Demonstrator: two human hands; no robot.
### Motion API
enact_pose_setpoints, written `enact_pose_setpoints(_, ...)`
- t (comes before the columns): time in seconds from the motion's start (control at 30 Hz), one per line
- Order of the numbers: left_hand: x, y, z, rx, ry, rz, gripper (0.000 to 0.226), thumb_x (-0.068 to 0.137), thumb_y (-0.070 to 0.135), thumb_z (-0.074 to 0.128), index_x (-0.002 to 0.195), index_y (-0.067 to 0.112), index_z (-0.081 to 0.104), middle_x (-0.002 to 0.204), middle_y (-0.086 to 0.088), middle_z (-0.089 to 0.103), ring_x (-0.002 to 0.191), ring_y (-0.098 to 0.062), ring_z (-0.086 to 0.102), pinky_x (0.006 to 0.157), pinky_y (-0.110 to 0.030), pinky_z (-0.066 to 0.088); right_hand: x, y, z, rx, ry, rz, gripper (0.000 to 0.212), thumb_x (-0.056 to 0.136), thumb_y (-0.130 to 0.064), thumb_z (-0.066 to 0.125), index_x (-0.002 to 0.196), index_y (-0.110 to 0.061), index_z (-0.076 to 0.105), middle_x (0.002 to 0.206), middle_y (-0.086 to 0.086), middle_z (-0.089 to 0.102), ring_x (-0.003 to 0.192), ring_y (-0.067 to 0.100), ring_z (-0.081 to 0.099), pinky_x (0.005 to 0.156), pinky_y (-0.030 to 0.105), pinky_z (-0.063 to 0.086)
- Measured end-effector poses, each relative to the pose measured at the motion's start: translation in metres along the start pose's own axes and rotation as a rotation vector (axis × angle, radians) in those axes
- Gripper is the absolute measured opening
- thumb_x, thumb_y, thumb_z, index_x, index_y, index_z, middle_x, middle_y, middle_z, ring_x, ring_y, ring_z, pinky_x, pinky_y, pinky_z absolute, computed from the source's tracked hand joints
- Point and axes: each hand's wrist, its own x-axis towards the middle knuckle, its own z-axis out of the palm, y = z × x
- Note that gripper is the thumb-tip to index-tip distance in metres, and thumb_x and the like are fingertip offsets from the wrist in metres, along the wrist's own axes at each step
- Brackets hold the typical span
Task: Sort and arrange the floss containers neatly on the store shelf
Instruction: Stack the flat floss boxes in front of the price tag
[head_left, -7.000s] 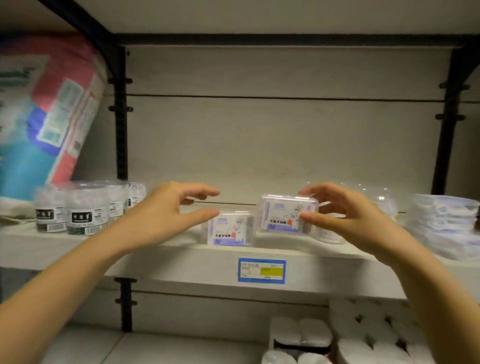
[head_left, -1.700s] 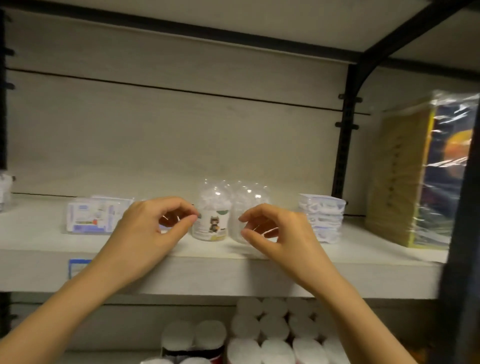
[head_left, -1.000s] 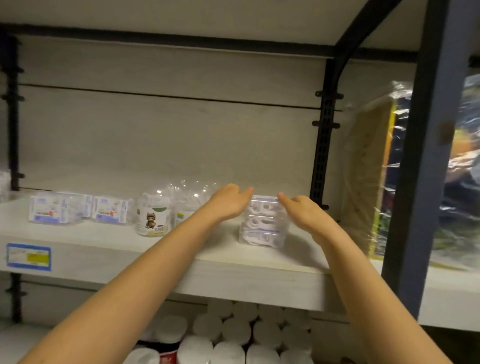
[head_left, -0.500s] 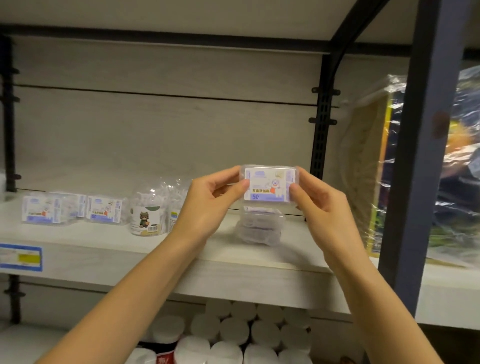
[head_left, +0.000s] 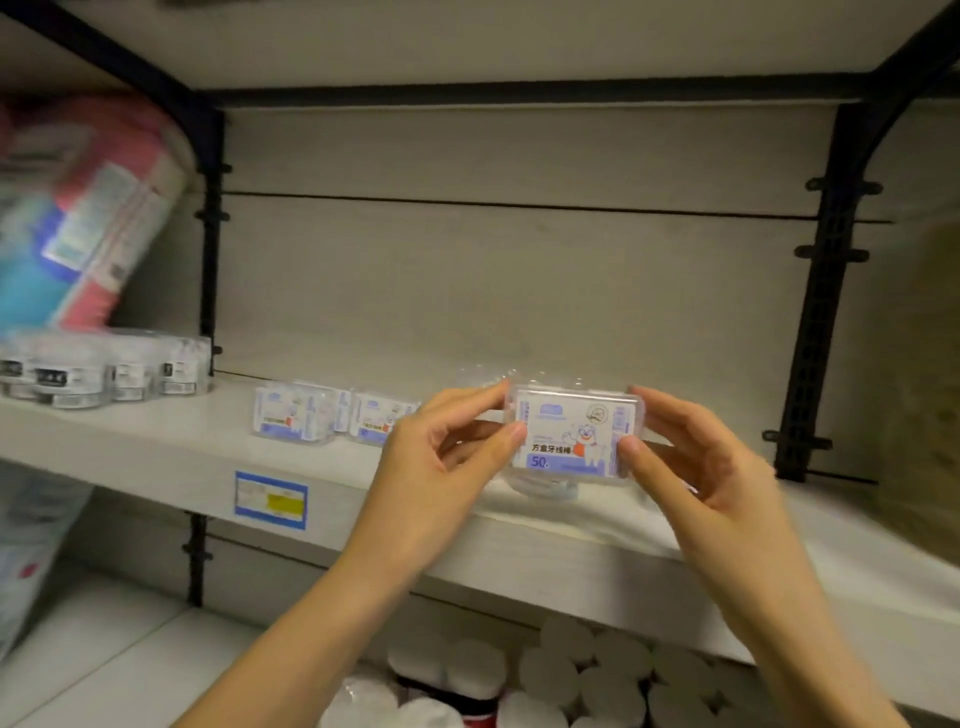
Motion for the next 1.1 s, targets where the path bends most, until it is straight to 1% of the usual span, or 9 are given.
enact_pose_setpoints(0.2,0.013,-0.013,-0.095,0.087,-0.033,0.022,0.035,0.082,0.008,0.063,0.116,0.015,0.063,0.109,0.001,0.063,0.088,0.002,0.065,0.072,-0.004,0.046,0.004,-0.007,0.096,0.011,0.032,0.009,0.033,0.082,-0.017,0.063,0.114,-0.025,0.059,0.107,-0.013,0.069,0.093,0.001,0.067,0.074,0.015,0.054)
enact_pose_setpoints(0.33,0.035,-0.02,-0.155,0.19,-0.089,0.001,0.036,0.082,0.012,0.064,0.118,0.018,0.063,0.107,0.008,0.064,0.089,0.005,0.064,0.069,-0.005,0.048,0.02,-0.014,0.154,-0.044,0.071,0.009,0.031,0.083,-0.013,0.064,0.112,-0.021,0.06,0.104,-0.012,0.068,0.09,-0.006,0.065,0.071,0.01,0.051)
enact_pose_setpoints(0.47,0.057,-0.03,-0.183,0.346,-0.172,0.007,0.036,0.081,0.014,0.067,0.117,0.014,0.064,0.106,0.003,0.068,0.089,-0.004,0.066,0.075,-0.01,0.051,0.032,-0.015,0.181,-0.212,0.099,0.028,0.031,0.083,-0.017,0.066,0.11,-0.026,0.057,0.099,-0.021,0.062,0.084,-0.016,0.06,0.066,0.004,0.048)
enact_pose_setpoints(0.67,0.065,-0.053,-0.189,0.755,-0.288,0.149,0.031,0.085,0.032,0.061,0.115,0.025,0.065,0.106,0.01,0.067,0.101,-0.011,0.056,0.085,-0.024,0.041,0.038,-0.01,0.187,-0.559,0.012,0.062,0.032,0.085,-0.016,0.064,0.116,-0.017,0.057,0.105,-0.008,0.062,0.082,-0.004,0.059,0.069,0.002,0.047)
enact_pose_setpoints(0.77,0.064,-0.063,-0.19,0.846,-0.332,0.211,0.034,0.086,0.039,0.056,0.118,0.029,0.061,0.112,0.01,0.065,0.104,-0.009,0.05,0.089,-0.026,0.039,0.037,-0.009,0.19,-0.766,-0.052,0.083,0.031,0.088,-0.02,0.06,0.118,-0.02,0.056,0.113,-0.006,0.063,0.091,0.005,0.059,0.08,0.013,0.05)
enact_pose_setpoints(0.83,0.064,-0.064,-0.189,0.885,-0.357,0.255,0.038,0.089,0.04,0.051,0.125,0.029,0.056,0.119,0.011,0.06,0.111,-0.008,0.046,0.091,-0.022,0.03,0.036,-0.011,0.194,-0.93,-0.07,0.046,0.032,0.089,-0.024,0.057,0.121,-0.023,0.055,0.123,-0.006,0.058,0.104,0.012,0.058,0.089,0.025,0.048)
enact_pose_setpoints(0.87,0.063,-0.064,-0.191,0.898,-0.369,0.281,0.04,0.09,0.041,0.049,0.128,0.029,0.052,0.122,0.012,0.057,0.114,-0.007,0.044,0.091,-0.02,0.026,0.035,-0.013,0.196,-1.006,-0.084,0.005,0.034,0.089,-0.026,0.057,0.123,-0.024,0.054,0.127,-0.008,0.055,0.11,0.014,0.055,0.092,0.025,0.045)
enact_pose_setpoints(0.97,0.065,-0.065,-0.203,0.919,-0.34,0.334,0.041,0.092,0.037,0.047,0.131,0.028,0.049,0.129,0.012,0.051,0.122,-0.006,0.04,0.095,-0.02,0.025,0.034,-0.017,0.203,-1.162,-0.155,-0.121,0.04,0.088,-0.032,0.057,0.127,-0.027,0.052,0.131,-0.01,0.053,0.118,0.015,0.05,0.094,0.028,0.042)
enact_pose_setpoints(1.1,0.071,-0.075,-0.227,0.98,-0.298,0.282,0.038,0.088,0.028,0.058,0.125,0.021,0.058,0.124,0.005,0.058,0.118,-0.016,0.048,0.097,-0.03,0.035,0.04,-0.018,0.207,-1.251,-0.165,-0.147,0.039,0.088,-0.033,0.057,0.126,-0.028,0.052,0.126,-0.009,0.057,0.112,0.017,0.054,0.089,0.032,0.045)
